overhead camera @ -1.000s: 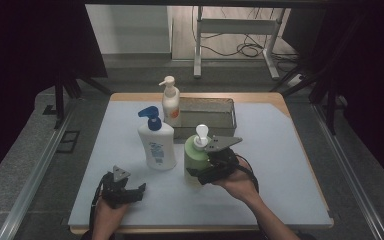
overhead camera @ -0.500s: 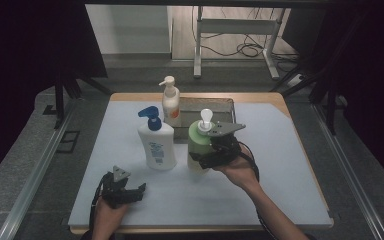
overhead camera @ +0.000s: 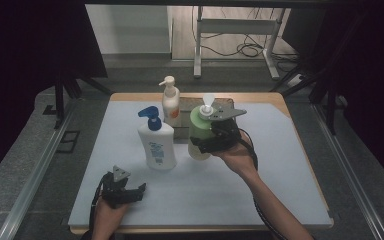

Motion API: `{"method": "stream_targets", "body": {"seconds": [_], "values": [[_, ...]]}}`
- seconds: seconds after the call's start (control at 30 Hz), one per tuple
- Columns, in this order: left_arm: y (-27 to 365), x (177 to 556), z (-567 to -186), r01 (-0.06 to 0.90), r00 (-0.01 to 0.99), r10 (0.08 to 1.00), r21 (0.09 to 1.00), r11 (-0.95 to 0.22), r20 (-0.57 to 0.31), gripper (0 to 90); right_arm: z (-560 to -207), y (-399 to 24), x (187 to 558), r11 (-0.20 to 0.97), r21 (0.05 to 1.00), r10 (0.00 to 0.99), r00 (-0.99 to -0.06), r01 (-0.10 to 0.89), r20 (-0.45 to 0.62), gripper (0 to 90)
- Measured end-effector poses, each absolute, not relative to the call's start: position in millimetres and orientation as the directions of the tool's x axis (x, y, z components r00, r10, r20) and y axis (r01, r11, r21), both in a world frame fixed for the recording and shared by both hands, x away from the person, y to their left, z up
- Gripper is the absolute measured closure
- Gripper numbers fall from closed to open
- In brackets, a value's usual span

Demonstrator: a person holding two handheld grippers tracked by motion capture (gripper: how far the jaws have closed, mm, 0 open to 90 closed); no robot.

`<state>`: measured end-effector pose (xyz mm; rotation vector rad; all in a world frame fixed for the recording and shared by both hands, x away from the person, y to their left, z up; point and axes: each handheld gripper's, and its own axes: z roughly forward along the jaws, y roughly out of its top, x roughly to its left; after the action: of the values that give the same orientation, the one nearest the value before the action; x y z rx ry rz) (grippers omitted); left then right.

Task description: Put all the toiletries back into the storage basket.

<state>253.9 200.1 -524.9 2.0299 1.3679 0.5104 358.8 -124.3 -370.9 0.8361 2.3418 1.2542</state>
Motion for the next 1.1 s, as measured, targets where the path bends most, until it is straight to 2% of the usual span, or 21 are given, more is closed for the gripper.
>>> {"method": "stream_targets", "body": {"seconds": [0.5,1.1], "values": [[200.1,254.0,-524.9,0.678,0.385,0.922,0.687,-0.261,-0.03,12.1,-354.4,-116.6,385.0,0.418,0.84,0.695,-0.718,0.346,-0.05,12.0],[200.2,254.0,-524.9,0.678,0.386,0.922,0.686,-0.263,-0.029,12.1,-351.8,-116.1,415.6,0.38,0.85,0.753,-0.656,0.365,-0.055,12.1]]}}
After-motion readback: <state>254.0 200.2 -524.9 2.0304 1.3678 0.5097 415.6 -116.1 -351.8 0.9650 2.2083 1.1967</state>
